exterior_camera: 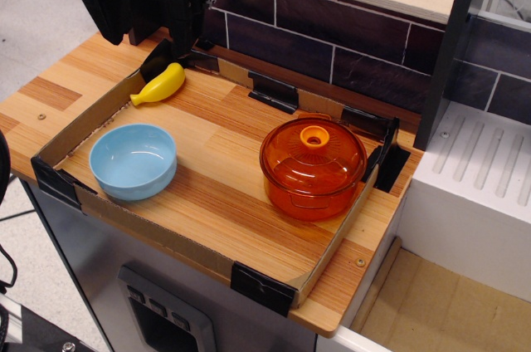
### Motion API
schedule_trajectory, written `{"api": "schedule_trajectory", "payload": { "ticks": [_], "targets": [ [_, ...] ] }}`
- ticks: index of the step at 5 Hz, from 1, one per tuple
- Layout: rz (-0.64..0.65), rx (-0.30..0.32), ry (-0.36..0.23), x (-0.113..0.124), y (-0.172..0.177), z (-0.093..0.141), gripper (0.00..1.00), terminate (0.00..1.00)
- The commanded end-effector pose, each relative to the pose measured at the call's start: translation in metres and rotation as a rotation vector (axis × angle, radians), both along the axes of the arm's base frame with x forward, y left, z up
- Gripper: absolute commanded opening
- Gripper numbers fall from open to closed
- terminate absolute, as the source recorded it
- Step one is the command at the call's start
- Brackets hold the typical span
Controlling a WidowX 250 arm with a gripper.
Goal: Take lid off pot
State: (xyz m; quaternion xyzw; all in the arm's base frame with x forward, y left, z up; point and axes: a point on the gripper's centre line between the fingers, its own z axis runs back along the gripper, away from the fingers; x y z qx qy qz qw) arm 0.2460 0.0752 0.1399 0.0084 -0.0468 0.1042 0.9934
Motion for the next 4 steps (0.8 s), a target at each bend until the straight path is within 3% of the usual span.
{"api": "schedule_trajectory", "payload": {
  "ticks": [1,2,3,4],
  "targets": [
    [0.000,0.000,0.000,0.000,0.000,0.000,1.00,0.00],
    [-0.040,-0.020,0.025,0.006,-0.014,0.000,1.00,0.00],
    [-0.055,-0.059,0.075,0.009,-0.051,-0.014,1.00,0.00],
    [-0.071,-0.086,0.070,0.013,-0.076,-0.020,1.00,0.00]
  ]
}}
